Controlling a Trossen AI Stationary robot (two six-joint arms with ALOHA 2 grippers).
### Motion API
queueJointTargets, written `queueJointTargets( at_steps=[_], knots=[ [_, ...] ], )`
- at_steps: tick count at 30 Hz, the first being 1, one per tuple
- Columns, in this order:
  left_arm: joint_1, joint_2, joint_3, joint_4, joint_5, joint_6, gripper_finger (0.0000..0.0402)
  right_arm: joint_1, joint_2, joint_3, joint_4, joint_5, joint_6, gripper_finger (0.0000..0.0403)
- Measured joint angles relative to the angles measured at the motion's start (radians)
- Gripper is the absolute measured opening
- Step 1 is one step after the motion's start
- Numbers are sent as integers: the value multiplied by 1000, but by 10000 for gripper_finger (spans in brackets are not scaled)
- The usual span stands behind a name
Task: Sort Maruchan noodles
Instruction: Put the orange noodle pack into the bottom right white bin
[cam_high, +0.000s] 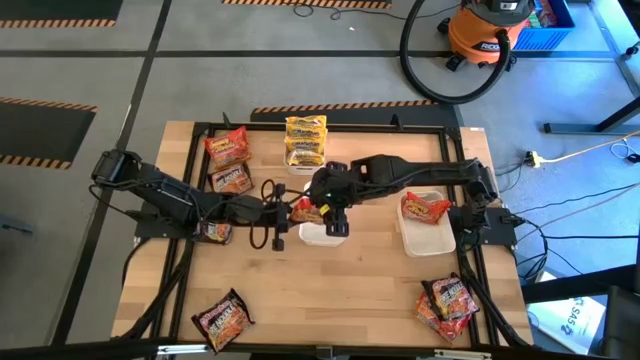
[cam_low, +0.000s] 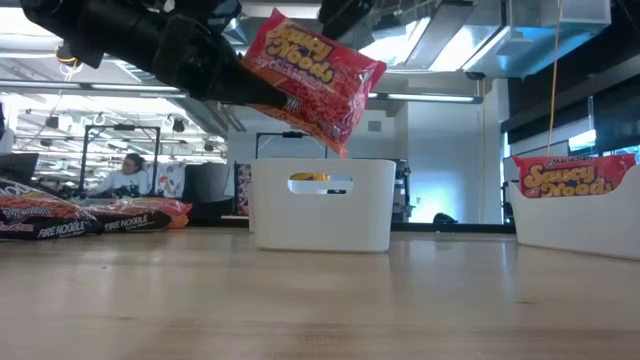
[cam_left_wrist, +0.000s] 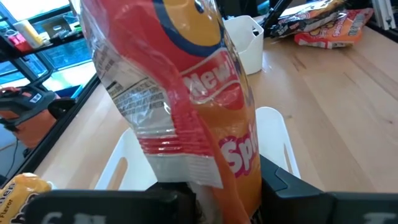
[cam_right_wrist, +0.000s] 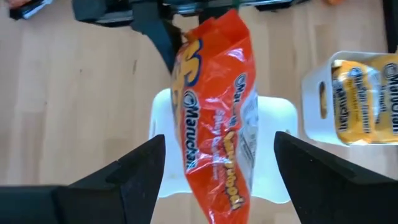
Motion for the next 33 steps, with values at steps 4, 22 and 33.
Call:
queueJointTargets(
  at_steps=[4,22,33],
  knots=[
    [-4,0,0,0,0,4,65,-11,1,-31,13,-45,-1,282],
    [-15,0,0,19,2,53,65,-17,50,-56,102,-127,-1,282],
    [-15,0,0,35,-1,54,66,-17,72,-42,71,-79,0,282]
  ],
)
